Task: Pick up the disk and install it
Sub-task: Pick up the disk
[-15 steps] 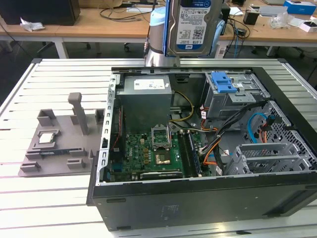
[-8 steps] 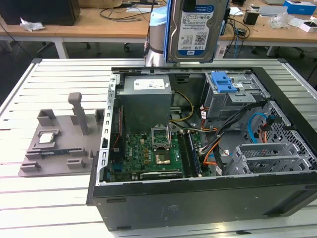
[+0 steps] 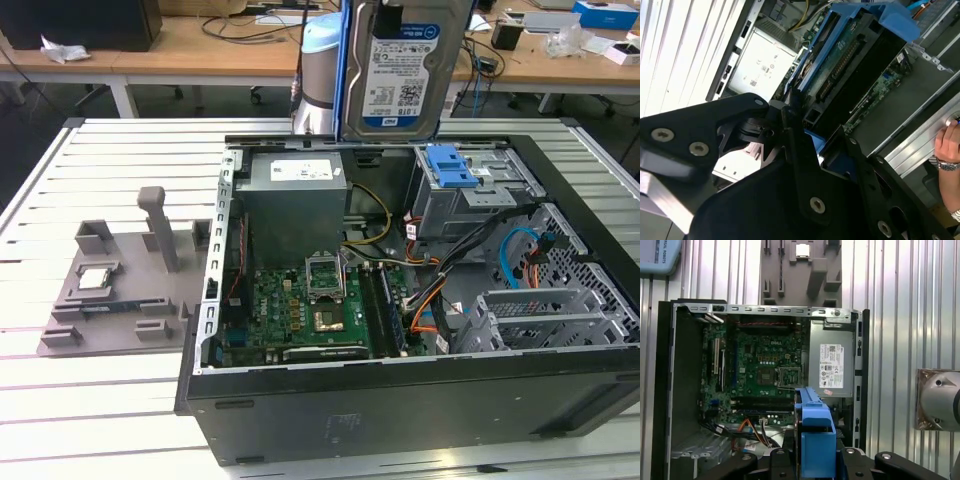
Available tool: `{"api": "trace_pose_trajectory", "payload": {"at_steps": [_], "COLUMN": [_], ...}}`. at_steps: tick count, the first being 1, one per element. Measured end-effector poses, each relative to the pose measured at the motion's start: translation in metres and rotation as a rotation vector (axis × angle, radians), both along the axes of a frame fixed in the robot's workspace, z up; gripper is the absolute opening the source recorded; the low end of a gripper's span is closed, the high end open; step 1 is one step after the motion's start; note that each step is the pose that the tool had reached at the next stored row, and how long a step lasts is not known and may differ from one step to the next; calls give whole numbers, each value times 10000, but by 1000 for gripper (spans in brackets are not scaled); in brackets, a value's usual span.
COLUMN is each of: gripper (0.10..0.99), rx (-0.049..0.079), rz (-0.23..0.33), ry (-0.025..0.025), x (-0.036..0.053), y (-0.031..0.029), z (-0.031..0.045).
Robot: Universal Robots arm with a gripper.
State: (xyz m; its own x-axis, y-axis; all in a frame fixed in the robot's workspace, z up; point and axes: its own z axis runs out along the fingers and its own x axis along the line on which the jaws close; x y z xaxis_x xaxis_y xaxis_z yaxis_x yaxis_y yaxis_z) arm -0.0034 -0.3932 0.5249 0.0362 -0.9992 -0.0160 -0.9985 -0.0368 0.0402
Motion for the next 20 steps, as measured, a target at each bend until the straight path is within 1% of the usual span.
{"api": "trace_pose_trajectory", "payload": {"at_steps": [1, 7, 11, 15, 16, 17, 18, 20], "gripper": [369, 369, 369, 369, 369, 369, 369, 369], "rx": [0, 0, 1, 0, 2, 2, 10, 15], "rz": [0, 0, 0, 0, 1, 0, 1, 1], "ry": [0, 0, 0, 0, -1, 0, 0, 0], "x": [0, 0, 0, 0, 0, 0, 0, 0], "y": [-29, -139, -233, -405, -473, -513, -604, -757], "z": [-3, -17, -31, -56, -66, -71, -82, -95]}}
